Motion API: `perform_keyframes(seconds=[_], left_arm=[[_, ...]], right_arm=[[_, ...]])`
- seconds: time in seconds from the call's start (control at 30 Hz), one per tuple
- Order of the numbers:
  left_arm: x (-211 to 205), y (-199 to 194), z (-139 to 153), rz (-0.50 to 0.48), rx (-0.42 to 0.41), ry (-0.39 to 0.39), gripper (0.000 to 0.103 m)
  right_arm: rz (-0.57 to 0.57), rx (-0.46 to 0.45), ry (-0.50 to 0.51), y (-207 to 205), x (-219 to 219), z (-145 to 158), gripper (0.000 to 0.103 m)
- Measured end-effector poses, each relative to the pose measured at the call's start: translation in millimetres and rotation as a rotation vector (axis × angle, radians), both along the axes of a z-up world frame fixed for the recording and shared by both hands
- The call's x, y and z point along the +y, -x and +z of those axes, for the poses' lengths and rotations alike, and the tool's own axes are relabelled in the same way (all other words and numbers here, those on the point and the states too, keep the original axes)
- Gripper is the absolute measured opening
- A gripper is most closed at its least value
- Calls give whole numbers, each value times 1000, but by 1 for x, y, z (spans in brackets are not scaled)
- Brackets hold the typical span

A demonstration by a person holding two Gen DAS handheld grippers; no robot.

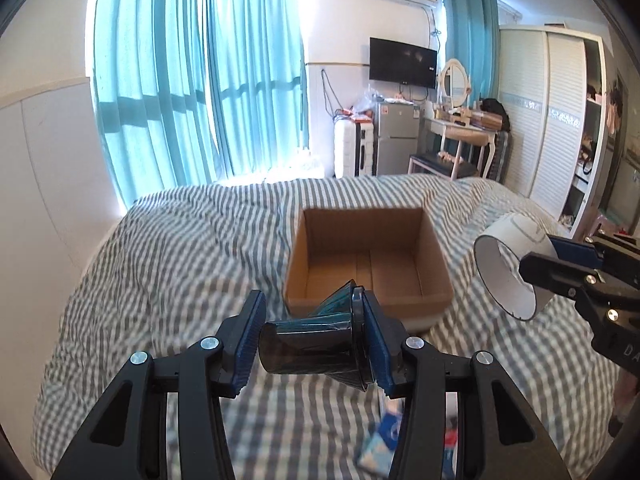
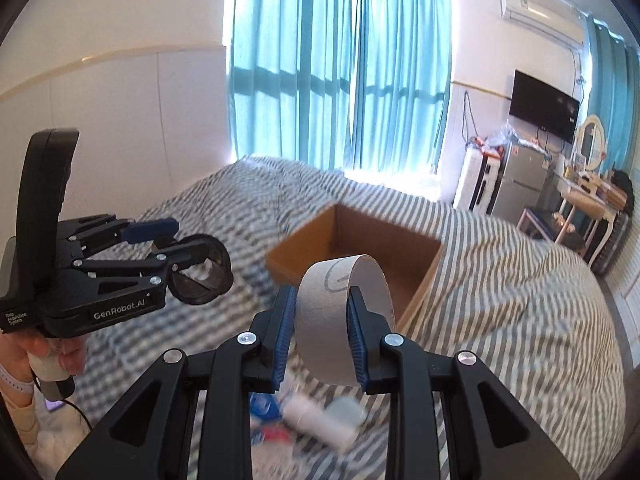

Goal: Organize objects
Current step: 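Carry the black cup and tape roll into the box and open both tools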

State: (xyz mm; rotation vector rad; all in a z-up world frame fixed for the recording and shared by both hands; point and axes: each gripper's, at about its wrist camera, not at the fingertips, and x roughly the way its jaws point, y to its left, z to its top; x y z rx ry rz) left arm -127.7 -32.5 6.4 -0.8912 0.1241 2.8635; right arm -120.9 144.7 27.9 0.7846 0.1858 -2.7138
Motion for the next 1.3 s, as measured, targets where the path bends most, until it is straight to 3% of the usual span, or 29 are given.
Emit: perform_keyframes(seconds=[0.23, 0.43, 0.67, 0.8, 1.0, 1.17, 1.23, 1.3], left_arm=[[2, 68, 30, -15, 17, -8, 49], [17, 131, 27, -30, 14, -13, 49], [37, 195, -27, -42, -73, 2, 49], [43, 219, -66, -53, -140, 3, 49], [54, 231, -105, -81, -212, 23, 49], [56, 226, -126, -76, -237, 56, 51], [54, 225, -128, -67, -247, 54, 51], [52, 223, -125, -76, -267, 24, 62]], right_arm=[[10, 39, 36, 65, 1, 37, 25], [9, 32, 94, 130, 1, 36, 25], [-19, -56, 209, 200, 20, -14, 25], [-40, -117, 204, 226, 34, -55, 25], [-69, -218, 187, 252, 45, -109, 25], [-85, -261, 202, 253, 53, -131, 26], [-104, -260, 194, 248, 56, -132, 30], [-115, -243, 207, 240, 58, -125, 43]])
